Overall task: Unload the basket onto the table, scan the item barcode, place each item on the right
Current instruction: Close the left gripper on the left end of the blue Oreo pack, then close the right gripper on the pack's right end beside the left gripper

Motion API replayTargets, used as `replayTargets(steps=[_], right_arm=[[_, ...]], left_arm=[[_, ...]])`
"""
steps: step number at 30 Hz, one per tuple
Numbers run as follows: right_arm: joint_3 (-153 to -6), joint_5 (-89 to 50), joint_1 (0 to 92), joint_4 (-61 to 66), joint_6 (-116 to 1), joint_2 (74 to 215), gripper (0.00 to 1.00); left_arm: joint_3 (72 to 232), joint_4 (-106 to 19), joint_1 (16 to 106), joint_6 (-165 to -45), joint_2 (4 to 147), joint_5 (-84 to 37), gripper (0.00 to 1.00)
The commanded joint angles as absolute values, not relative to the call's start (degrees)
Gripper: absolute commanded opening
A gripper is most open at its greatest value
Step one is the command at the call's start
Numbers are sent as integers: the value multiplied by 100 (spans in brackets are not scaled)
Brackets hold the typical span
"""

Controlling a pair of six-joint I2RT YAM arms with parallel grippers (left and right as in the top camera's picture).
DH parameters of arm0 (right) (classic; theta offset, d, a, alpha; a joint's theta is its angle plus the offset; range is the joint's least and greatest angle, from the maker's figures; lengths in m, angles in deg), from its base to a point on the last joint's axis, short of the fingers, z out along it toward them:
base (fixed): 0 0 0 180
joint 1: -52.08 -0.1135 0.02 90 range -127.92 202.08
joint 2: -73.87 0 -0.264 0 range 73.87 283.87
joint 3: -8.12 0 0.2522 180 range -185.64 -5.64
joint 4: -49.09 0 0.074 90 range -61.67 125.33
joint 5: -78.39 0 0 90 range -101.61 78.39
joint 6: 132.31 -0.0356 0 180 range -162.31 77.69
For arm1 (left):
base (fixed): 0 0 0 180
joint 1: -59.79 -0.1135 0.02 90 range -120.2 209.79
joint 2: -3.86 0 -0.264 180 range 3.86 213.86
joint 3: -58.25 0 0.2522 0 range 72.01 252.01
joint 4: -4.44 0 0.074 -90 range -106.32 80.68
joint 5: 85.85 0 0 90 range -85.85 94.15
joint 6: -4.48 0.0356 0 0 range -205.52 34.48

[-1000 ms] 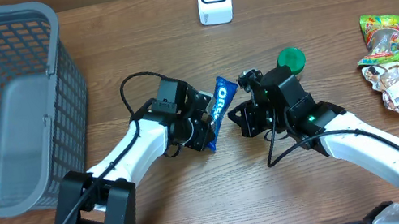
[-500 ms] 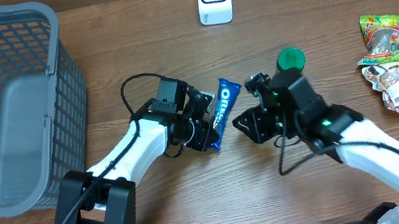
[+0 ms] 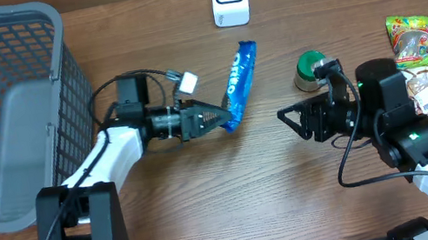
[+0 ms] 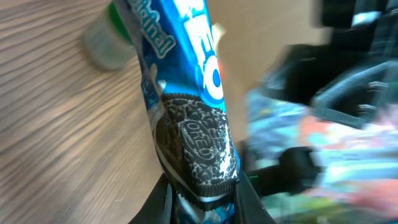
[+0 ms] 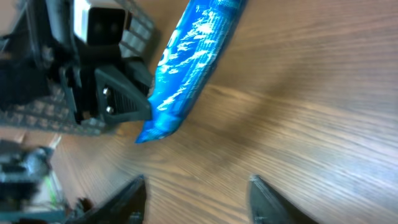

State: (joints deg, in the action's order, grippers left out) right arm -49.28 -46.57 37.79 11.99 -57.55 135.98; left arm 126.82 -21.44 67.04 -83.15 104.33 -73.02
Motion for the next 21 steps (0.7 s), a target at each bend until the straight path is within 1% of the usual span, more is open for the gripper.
replayTargets(steps=[1, 3, 7, 14, 17, 21], right_arm=[[-4876, -5584, 3875, 1737, -5733, 13698, 64], [-4876, -5739, 3871, 2063, -5762, 13847, 70], [-4876, -5815, 3867, 2531, -5906, 14288, 76], [-4876, -6690, 3867, 3888, -6308, 15193, 77], [-4876, -6720, 3867, 4349, -6512, 15338, 76], [-4876, -6692, 3895, 4574, -6512, 15351, 75]], left_arm=[[12693, -2115, 6649, -8735, 10424, -8648, 5], [12693, -2128, 6702, -8798, 10424, -8650, 4], [12693, -2126, 6896, -9008, 10424, -8652, 4], [12693, -2128, 7275, -9093, 10424, -8652, 4], [12693, -2128, 7379, -9161, 10424, -8652, 4], [12693, -2133, 7395, -9246, 10424, -8652, 4]])
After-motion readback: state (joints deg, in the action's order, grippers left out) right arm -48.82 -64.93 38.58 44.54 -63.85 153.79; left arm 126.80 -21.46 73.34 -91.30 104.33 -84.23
